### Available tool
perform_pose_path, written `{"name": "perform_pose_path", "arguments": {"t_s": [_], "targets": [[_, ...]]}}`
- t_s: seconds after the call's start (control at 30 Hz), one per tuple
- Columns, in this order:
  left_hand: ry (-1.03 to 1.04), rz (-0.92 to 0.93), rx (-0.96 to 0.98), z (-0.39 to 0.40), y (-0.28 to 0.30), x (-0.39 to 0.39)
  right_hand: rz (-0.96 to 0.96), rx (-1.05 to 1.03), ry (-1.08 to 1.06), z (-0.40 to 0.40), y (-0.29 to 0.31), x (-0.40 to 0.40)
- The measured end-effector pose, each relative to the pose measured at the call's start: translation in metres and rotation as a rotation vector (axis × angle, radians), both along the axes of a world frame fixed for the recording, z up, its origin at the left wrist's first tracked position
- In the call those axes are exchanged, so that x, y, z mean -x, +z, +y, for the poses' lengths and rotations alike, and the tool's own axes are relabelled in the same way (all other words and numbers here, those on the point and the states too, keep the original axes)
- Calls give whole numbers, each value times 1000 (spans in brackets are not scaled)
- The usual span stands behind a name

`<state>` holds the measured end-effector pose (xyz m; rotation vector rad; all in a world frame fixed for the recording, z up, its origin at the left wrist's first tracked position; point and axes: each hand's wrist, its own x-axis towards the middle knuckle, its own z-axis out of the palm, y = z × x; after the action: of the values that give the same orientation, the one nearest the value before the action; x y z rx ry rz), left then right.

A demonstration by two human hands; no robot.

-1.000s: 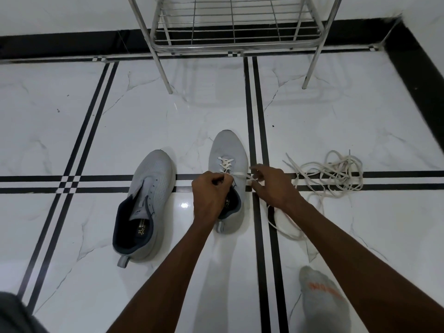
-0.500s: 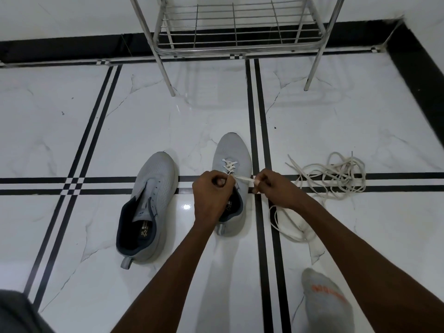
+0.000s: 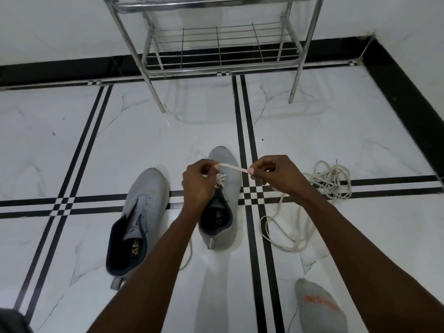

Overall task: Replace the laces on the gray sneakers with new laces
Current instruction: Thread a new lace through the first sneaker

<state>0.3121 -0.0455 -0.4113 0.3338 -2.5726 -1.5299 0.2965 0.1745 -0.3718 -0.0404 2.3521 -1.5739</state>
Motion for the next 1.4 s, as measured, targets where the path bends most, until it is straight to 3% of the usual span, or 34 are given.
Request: {"name": "perform_pose_path", "arguments": {"t_s": [0.1, 0.2, 0.3, 0.53, 0.63, 0.77, 0.9, 1.07, 1.17, 1.4], "targets": [[42, -1, 15, -10, -1, -1, -31, 19, 8, 7, 1, 1], [-146, 114, 47, 4, 13, -7, -38, 28, -8, -5, 3, 1], [-278, 72, 81, 18, 16, -2, -13, 13, -19, -17, 1, 2], [108, 15, 162, -20, 9, 6, 25, -78, 10, -4, -1, 8], [14, 81, 208, -15, 9, 1, -10, -78, 68, -13, -1, 8], [-227, 50, 233, 12, 17, -3, -60, -7, 41, -29, 3, 8], [-151, 19, 159, 6, 10, -2, -70, 99, -62, -30, 10, 6], [-79, 63, 43, -9, 4, -18, -251, 374, -160, -39, 7, 1], [-19, 66, 37, -20, -1, -36, -253, 413, -188, -42, -1, 1], [-105, -49, 68, -25, -25, -63, -235, 445, -85, -60, -6, -1]]}}
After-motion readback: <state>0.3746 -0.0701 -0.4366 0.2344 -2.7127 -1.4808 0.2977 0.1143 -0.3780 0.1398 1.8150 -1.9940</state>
